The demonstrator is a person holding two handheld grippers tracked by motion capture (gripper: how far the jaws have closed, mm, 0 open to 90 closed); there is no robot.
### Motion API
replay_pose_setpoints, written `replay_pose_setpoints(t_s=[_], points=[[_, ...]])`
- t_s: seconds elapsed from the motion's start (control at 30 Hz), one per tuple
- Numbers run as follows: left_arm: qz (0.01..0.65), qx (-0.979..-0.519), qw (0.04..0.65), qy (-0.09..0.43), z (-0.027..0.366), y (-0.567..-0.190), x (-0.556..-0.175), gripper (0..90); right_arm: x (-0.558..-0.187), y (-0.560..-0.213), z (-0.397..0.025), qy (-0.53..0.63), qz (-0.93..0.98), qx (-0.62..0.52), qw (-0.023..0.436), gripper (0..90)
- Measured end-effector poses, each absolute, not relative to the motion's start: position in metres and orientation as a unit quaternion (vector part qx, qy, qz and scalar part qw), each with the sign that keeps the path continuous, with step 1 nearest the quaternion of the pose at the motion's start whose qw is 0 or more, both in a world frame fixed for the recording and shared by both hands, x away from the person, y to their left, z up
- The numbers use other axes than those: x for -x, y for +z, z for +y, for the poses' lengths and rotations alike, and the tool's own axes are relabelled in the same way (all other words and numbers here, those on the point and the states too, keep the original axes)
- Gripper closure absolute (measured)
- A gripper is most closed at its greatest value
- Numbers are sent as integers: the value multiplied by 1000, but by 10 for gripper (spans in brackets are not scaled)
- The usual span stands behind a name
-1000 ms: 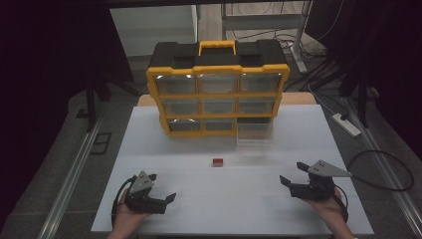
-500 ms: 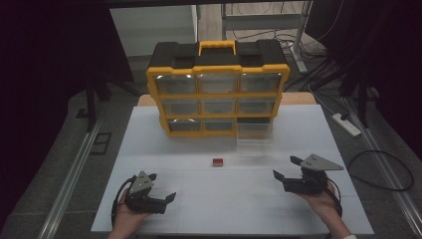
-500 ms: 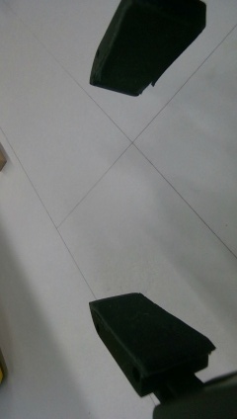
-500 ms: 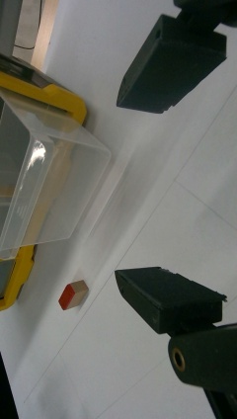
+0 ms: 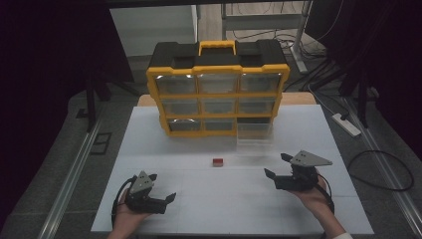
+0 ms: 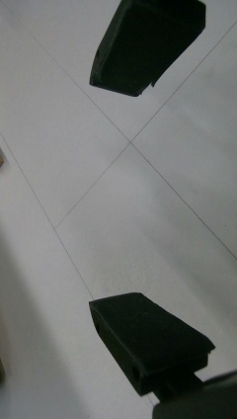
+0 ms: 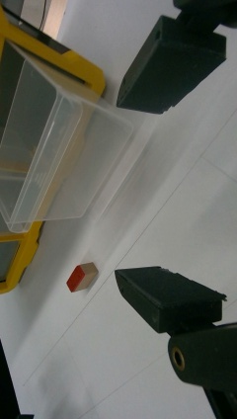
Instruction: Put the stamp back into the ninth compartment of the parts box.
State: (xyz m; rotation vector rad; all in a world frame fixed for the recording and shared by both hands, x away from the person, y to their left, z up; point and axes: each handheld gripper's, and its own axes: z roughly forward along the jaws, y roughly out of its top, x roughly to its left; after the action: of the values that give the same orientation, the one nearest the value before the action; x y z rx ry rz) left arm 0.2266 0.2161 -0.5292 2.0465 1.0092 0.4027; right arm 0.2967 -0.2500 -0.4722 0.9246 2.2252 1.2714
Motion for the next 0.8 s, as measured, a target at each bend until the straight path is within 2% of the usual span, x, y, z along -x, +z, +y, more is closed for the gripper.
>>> replay_pose_setpoints(t_s=[0.8], points=[[397, -812, 396, 160, 215, -530, -227, 35, -310, -463, -210, 456, 816, -296, 196, 191]])
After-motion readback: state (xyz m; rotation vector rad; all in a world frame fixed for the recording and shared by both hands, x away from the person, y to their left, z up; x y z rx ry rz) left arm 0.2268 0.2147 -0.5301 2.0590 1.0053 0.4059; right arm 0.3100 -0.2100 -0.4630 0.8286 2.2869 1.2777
